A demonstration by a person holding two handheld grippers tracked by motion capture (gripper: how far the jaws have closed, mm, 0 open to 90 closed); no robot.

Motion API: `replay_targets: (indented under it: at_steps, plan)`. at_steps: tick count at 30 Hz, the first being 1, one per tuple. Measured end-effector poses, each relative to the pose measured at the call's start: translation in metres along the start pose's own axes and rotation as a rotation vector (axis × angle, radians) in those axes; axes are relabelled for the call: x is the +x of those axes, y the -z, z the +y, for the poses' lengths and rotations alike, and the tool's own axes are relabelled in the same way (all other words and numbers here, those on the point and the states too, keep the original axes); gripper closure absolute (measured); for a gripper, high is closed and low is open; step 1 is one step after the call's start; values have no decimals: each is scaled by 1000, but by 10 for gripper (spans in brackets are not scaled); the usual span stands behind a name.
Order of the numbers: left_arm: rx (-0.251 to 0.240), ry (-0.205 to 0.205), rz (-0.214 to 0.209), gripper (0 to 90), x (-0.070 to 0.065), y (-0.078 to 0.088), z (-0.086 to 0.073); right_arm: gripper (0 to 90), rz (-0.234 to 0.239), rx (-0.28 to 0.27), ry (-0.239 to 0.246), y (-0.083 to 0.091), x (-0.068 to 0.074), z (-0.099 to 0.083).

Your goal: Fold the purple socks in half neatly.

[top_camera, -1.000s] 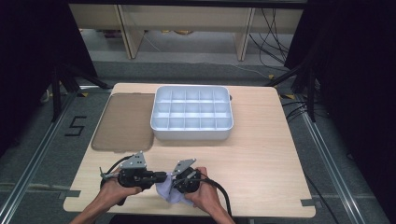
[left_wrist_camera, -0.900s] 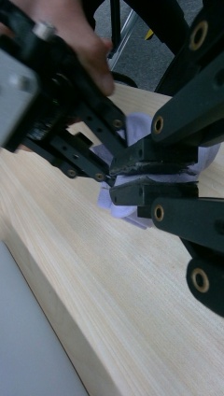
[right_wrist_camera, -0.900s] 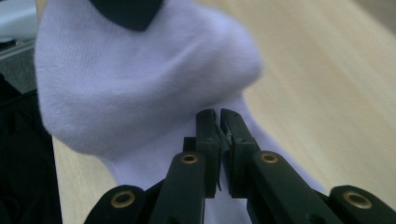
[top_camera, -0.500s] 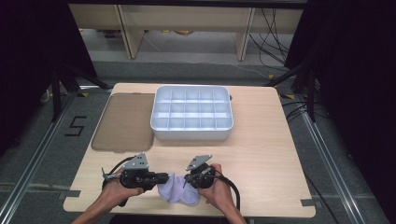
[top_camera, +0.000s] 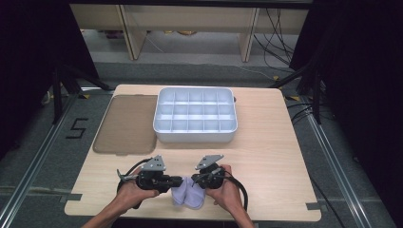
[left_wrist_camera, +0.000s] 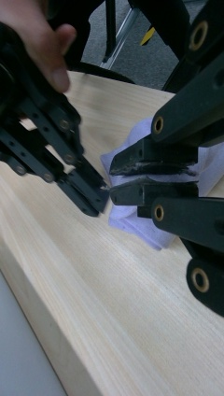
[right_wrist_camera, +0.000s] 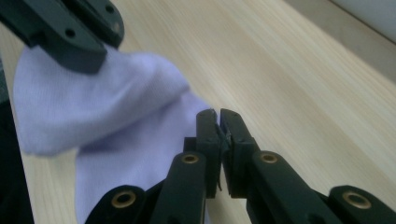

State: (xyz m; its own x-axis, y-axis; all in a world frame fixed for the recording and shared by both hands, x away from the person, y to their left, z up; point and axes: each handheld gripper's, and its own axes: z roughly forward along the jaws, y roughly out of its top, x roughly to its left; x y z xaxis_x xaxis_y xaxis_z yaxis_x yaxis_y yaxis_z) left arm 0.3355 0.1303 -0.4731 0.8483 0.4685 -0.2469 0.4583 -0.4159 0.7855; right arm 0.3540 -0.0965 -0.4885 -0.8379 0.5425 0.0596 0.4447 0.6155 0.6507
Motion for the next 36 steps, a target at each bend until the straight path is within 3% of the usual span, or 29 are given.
replay_targets:
  at_steps: [1, 3, 5, 8, 9, 12, 13, 14, 15, 16, 17, 20, 24, 26, 27, 29, 30, 33, 34, 35, 36]
  plan:
    - [9, 1, 0, 835, 0, -3, 1, 872, -7, 31, -23, 3, 0, -5]
    - [19, -2, 0, 834, 1, -7, 2, 872, -7, 49, -21, 0, 0, -9]
    - [31, 13, 12, 834, 0, -10, 2, 872, -2, 52, 1, 0, -1, -9]
    - [53, -3, 12, 831, 0, -18, 3, 872, -2, 42, -1, 2, 0, -7]
    - [53, 13, 17, 829, -1, -20, 3, 872, -7, 41, -9, 2, 0, -7]
    - [63, -8, 29, 822, -3, -25, 4, 871, 0, 36, -20, 4, -2, -9]
    - [71, -6, 32, 821, -5, -26, 4, 871, -18, 47, -59, 9, -2, -9]
    - [74, -14, 31, 821, -6, -28, 4, 871, -18, 47, -59, 9, -2, -9]
    - [77, -17, 34, 818, -7, -30, 5, 871, -2, 13, -23, 7, -4, -10]
    - [80, -3, 43, 811, -8, -31, 5, 871, -7, 31, -34, 10, -5, -10]
    - [81, -16, 39, 798, -7, -33, 5, 871, -8, 2, -24, 11, -6, -11]
    - [81, -12, 31, 773, -7, -33, 6, 870, -10, 1, -19, 15, -7, -12]
    - [62, -3, -1, 729, -8, -31, 7, 867, -16, -22, -21, 19, -8, -15]
    - [37, 24, -23, 672, -8, -28, 9, 866, -21, -21, -30, 25, -8, -17]
    - [25, 38, -33, 659, -8, -27, 10, 867, -29, -24, -59, 27, -8, -18]
    - [7, 46, -48, 644, -7, -24, 12, 866, -22, -19, -58, 29, -8, -18]
    - [-3, 56, -56, 582, -7, -21, 13, 866, -31, -43, -66, 30, -7, -20]
    - [-22, 72, -56, 568, -7, -15, 15, 866, -30, -24, -70, 35, -8, -21]
    - [-30, 57, -67, 561, -6, -12, 16, 866, -34, -33, -72, 35, -8, -22]
    - [-37, 54, -70, 554, -5, -9, 16, 867, -23, -46, -44, 36, -9, -22]
    - [-42, 56, -67, 554, -4, -7, 16, 866, -41, -61, -54, 36, -8, -23]
